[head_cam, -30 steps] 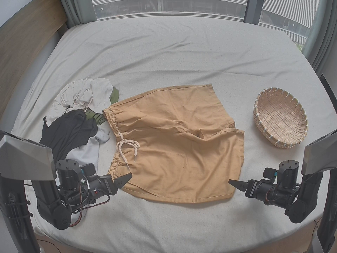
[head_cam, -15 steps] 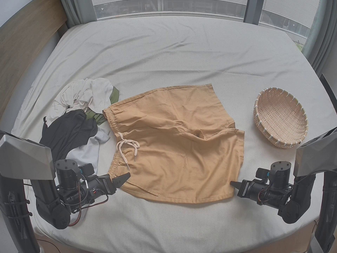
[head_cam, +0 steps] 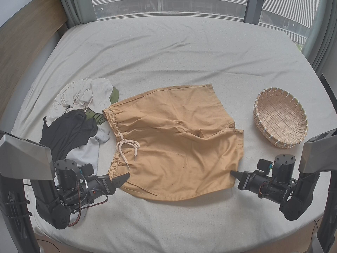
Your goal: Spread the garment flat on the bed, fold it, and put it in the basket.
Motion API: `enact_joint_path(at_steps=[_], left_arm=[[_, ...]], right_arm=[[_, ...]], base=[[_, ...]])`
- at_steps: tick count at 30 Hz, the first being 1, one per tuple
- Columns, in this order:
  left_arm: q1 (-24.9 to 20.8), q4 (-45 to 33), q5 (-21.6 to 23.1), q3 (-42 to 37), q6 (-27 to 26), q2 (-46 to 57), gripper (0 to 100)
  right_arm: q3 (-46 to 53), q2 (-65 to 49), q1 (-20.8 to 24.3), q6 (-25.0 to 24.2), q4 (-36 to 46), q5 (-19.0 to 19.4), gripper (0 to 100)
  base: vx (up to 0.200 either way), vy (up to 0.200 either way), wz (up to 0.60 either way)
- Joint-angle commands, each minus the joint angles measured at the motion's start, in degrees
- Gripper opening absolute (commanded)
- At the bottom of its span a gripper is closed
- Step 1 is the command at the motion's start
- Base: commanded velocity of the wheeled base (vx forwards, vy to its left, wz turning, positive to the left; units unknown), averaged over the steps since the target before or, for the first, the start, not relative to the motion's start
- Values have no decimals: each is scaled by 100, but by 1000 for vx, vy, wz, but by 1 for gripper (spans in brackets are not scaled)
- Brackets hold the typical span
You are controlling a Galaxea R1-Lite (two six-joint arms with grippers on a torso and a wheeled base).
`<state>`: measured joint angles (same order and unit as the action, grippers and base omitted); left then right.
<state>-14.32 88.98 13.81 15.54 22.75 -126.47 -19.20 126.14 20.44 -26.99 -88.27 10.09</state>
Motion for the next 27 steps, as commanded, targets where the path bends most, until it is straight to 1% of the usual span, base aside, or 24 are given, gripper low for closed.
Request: enact_joint_path(at_steps=[1,4,11,12,18,22,27], left_arm=[[-9,23,-1,1,2,-27,100],[-9,23,-1,1,2,-36,100],[-9,23,-1,1,2,-45,100],[-9,14,-1,1,2,-45,100],[-9,14,-1,-7,2,-54,100],[-9,14,-1,-7,2,-54,100],[-9,23,-1,-34,2,-62,100]], right_arm=[[-690,421,188,71,3,19,0],[-936,614,214,177,12,19,0],[-1007,596,223,203,56,28,0],[-1016,579,223,203,29,28,100],[-1200,201,373,185,82,37,100],[-1376,-72,566,168,539,28,100],[-1587,-370,619,168,1137,-16,100]], base=[[0,0,0],[0,0,0],[0,0,0],[0,0,0],[0,0,0],[0,0,0],[0,0,0]])
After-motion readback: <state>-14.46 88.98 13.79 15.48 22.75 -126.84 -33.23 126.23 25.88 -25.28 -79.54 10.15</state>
